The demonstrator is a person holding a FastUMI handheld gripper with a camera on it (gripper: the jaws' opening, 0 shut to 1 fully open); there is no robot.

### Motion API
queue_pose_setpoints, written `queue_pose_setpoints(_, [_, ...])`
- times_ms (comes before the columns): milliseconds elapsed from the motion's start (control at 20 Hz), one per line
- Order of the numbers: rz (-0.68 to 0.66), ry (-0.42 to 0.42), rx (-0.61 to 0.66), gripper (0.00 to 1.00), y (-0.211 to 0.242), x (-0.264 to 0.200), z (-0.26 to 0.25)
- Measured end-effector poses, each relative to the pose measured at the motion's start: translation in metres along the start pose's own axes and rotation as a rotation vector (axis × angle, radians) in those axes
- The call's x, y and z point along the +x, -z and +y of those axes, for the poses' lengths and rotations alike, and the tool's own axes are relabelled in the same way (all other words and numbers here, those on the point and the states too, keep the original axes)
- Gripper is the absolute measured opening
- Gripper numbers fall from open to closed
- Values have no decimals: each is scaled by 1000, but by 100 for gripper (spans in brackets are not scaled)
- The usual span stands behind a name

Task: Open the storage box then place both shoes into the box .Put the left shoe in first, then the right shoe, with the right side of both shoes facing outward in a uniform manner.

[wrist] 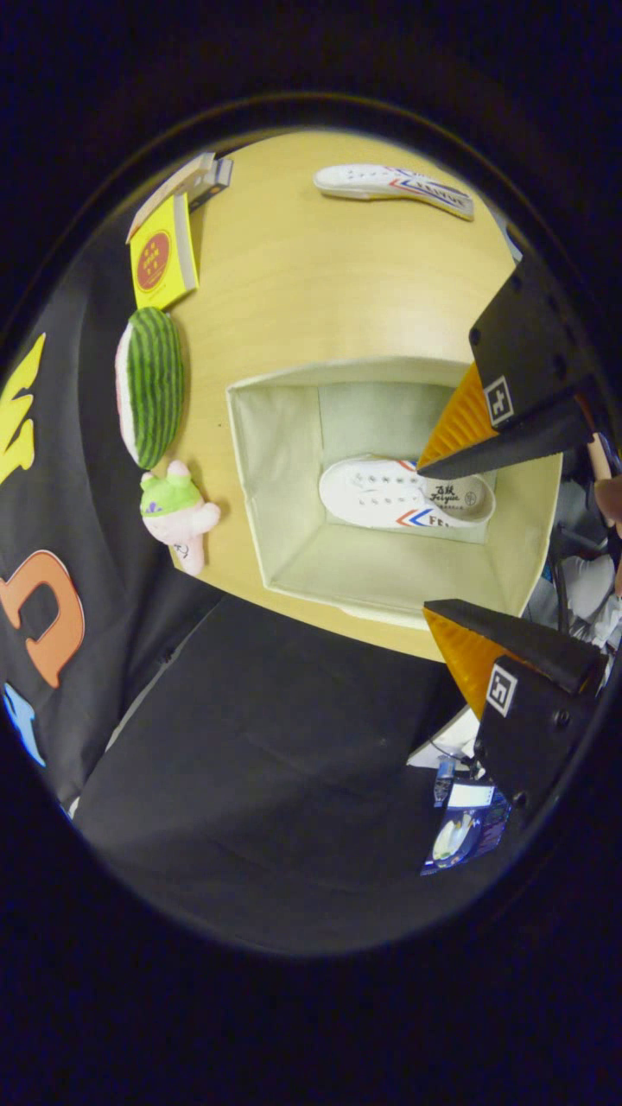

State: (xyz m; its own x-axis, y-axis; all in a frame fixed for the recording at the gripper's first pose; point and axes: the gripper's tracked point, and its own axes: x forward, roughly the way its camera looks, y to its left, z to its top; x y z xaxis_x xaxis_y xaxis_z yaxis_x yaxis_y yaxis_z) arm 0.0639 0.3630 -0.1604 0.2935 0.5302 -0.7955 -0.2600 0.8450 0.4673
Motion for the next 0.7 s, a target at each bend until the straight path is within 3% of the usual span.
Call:
queue_pose_setpoints(300, [-145, 146, -106, 85, -26, -96, -60])
queue_pose_setpoints(500, [-241, 346, -199, 85, -49, -155, -151])
queue_pose_setpoints(700, [-187, 462, -173, 85, -31, -177, -237])
